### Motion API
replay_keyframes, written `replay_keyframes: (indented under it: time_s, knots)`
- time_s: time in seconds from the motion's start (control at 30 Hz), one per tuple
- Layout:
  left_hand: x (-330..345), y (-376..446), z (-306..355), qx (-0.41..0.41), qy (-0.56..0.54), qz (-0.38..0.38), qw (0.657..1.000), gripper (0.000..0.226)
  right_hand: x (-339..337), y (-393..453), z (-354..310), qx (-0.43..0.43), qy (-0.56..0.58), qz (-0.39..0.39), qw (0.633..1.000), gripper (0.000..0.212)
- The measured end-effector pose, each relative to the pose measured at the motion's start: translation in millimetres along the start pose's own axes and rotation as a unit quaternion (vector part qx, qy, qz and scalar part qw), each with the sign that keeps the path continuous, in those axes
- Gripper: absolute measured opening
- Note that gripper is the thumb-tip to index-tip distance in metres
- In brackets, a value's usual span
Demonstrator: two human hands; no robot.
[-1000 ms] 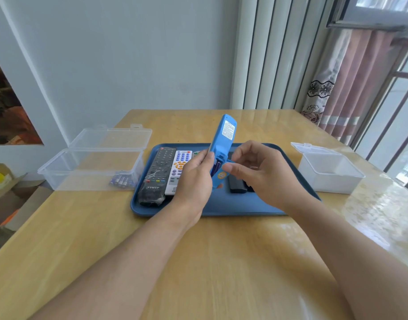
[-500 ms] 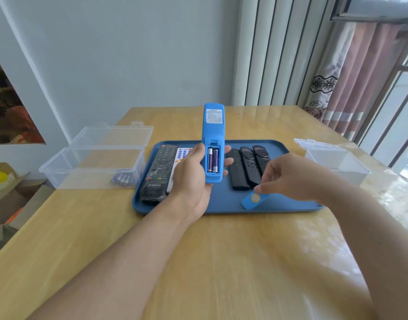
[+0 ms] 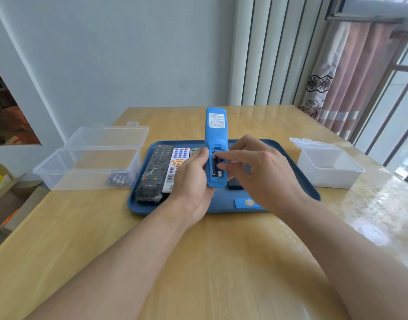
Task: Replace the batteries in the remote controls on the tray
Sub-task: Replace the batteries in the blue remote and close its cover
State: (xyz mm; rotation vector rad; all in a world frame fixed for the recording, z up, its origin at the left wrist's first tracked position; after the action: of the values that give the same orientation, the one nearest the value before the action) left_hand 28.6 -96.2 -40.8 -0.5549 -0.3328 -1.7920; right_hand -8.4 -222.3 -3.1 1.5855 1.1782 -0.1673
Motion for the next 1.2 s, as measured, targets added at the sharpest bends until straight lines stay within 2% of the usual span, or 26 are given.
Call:
replay_keyframes:
  time_s: [0.2, 0.4, 0.53, 0.67, 0.9, 1.03, 1.2]
  knots:
    - [3.2, -1.8, 1.2, 0.008, 0.001, -0.007, 1.000, 0.036, 3.1, -1.9, -3.1, -0.035, -0.065, -0.002, 0.997, 0.023]
    - [3.4, -2.6, 0.7, 0.007, 0.015, 0.000, 1.000, 0.035, 4.5, -0.4, -3.3, -0.017, -0.058, -0.011, 0.998, 0.023]
    - [7.0, -3.4, -1.5, 0.006, 0.027, -0.017, 0.999, 0.035, -1.5, 0.4, -3.0, -0.035, -0.029, 0.039, 0.998, 0.017]
    - [7.5, -3.8, 1.5, 0.021, 0.028, -0.027, 0.999, 0.034, -0.8, -2.2, -13.3, -0.052, -0.079, 0.075, 0.993, 0.016]
    - [7.3, -2.8, 3.7, 0.031, 0.067, -0.052, 0.996, 0.031, -3.4, 2.8, -7.1, 0.008, 0.014, 0.068, 0.998, 0.017]
    - [8.4, -3.1, 0.3, 0.024, 0.090, -0.060, 0.994, 0.030, -4.1, 3.8, -5.1, 0.086, 0.099, 0.028, 0.991, 0.014]
    - [9.2, -2.8, -3.6, 0.023, 0.092, -0.063, 0.994, 0.029, -2.6, 5.1, -1.2, 0.129, 0.119, -0.009, 0.984, 0.018]
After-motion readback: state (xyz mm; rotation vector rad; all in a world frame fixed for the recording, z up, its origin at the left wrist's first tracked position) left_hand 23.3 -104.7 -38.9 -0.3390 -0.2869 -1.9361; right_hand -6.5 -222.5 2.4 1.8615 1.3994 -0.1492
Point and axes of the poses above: each hand's wrist, its own y-axis towards the middle knuckle, its own x-axis out of the palm, z = x × y, the point moved 5 cm from there along y, towards the middle knuckle, and after that the axes turned 2 degrees about y, right-handed, at the moved point
